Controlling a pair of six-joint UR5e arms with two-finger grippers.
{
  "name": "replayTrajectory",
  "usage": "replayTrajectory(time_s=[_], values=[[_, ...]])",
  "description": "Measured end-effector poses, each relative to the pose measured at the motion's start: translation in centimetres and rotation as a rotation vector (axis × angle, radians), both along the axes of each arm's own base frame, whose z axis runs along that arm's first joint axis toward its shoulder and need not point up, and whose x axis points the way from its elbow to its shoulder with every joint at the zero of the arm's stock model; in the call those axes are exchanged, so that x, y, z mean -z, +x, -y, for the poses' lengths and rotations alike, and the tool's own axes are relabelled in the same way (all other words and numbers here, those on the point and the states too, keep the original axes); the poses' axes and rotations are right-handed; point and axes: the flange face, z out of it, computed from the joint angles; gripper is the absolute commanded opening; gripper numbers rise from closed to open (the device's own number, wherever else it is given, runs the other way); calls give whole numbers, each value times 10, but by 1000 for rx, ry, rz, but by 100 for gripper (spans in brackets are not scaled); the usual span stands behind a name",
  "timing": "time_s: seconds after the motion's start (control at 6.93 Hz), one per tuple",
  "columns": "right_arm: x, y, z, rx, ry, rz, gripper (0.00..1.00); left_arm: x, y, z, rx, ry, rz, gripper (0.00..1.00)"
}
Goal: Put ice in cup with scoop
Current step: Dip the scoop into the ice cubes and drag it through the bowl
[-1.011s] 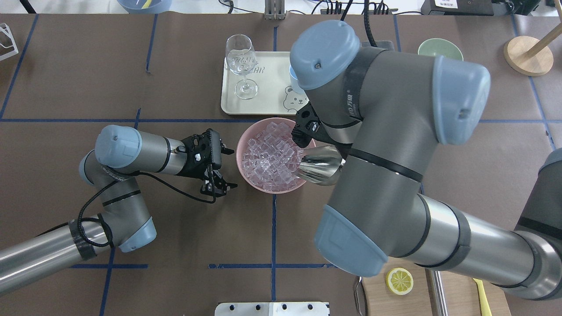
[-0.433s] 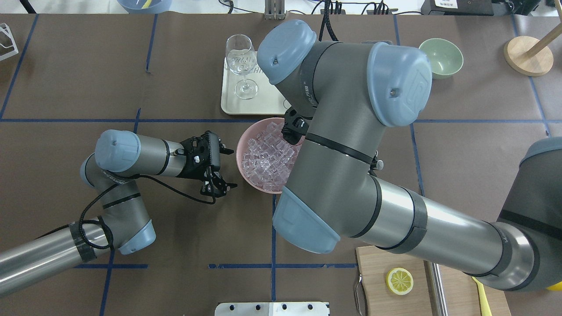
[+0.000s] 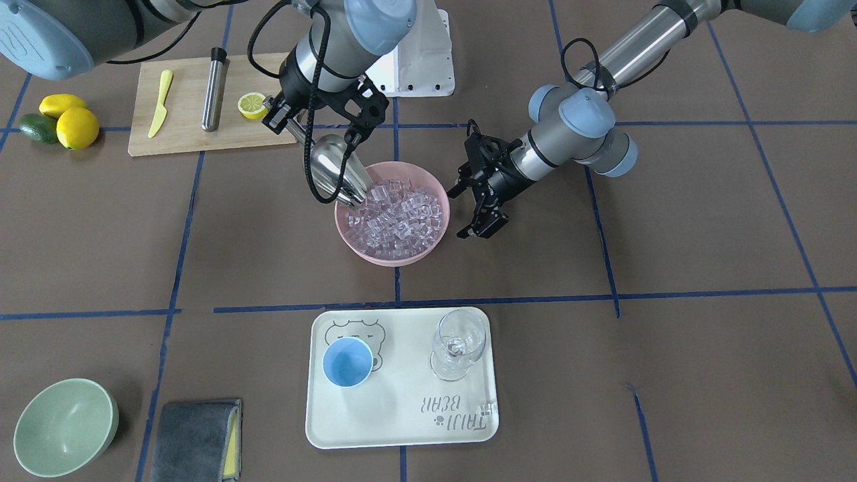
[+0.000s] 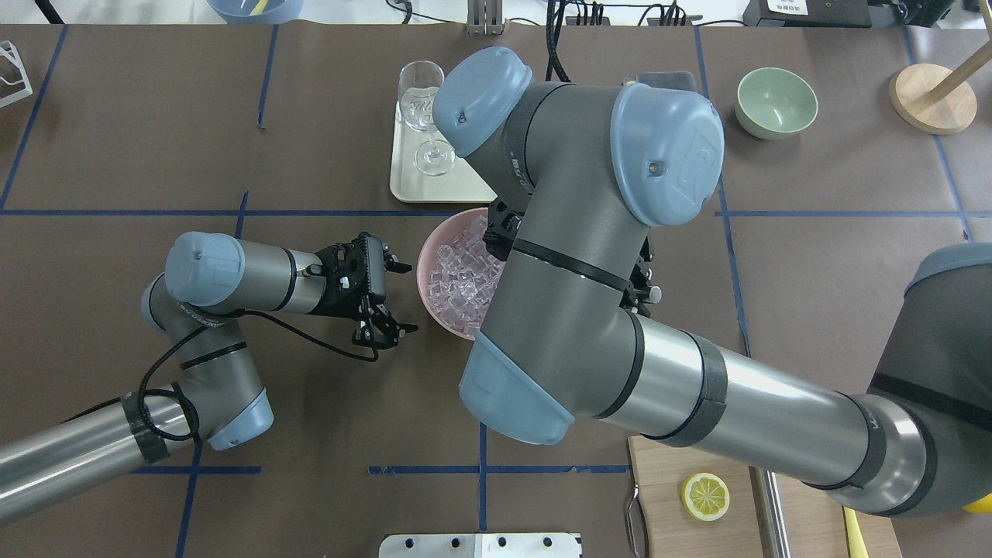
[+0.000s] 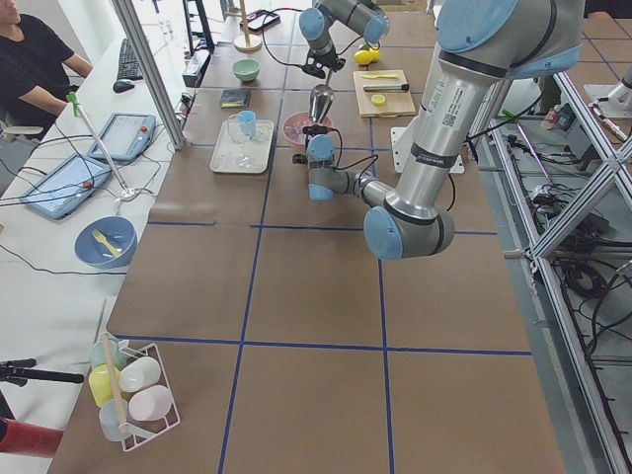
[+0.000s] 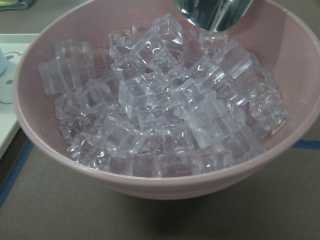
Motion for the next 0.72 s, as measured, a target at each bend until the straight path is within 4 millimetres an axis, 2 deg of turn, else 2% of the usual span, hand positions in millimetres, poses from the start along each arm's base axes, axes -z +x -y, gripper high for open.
replayTrajectory(time_s=[0.43,0.72], values=[[-11,-18,-1,6,15,30,0,3,-2,1,2,2,-6,100],[-27,-27,-1,-9,15,52,0,5,-2,2,2,3,-8,100]])
